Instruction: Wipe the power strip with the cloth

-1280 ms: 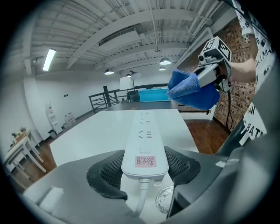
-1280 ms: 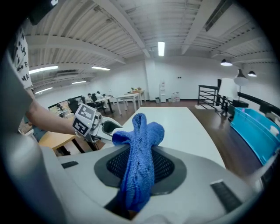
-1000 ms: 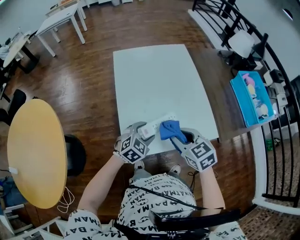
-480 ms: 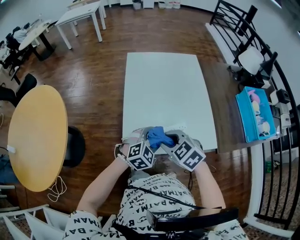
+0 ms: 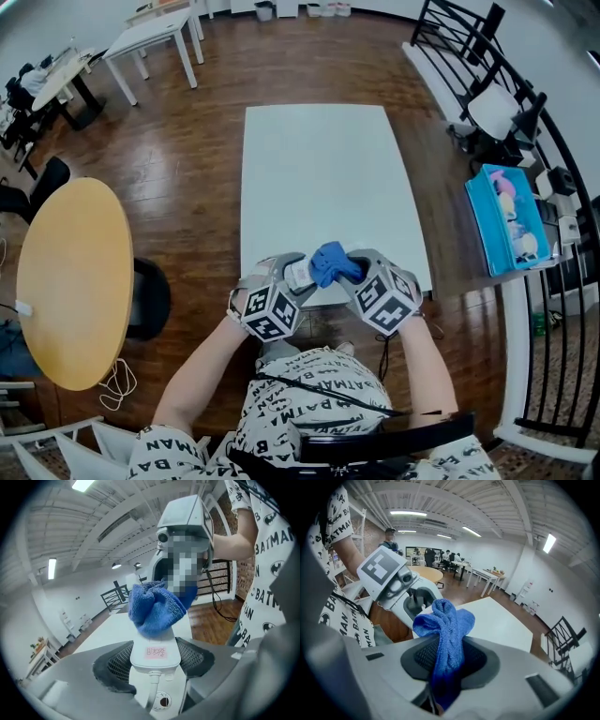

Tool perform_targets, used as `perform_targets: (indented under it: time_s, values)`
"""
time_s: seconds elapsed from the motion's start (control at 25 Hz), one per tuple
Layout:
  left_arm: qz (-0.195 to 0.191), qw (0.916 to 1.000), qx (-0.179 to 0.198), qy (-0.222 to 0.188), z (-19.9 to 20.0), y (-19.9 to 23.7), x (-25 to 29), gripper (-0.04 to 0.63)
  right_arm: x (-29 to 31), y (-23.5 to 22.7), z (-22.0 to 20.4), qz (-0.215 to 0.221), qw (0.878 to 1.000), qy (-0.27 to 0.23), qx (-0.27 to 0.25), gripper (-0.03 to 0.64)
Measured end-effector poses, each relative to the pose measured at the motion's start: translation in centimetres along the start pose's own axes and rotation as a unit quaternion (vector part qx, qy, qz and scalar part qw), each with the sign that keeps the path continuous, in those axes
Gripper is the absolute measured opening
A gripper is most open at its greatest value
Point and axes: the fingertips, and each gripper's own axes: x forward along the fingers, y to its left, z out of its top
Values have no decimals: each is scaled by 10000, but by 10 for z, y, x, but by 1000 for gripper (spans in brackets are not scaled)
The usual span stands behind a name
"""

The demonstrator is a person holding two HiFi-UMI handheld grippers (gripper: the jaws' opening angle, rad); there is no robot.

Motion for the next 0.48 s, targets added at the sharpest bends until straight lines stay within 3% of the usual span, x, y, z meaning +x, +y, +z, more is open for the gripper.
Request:
perform_targets:
  time_s: [0.32,0.48]
  values:
    - [-64,9999,-61,-114,-3,9,-18,282,-29,-74,-59,-1031,9923,583,356,120]
    - [-61,9999,-43,-104,-2,9,-21,282,-43,-90,-68,-1306,9884,611,482,120]
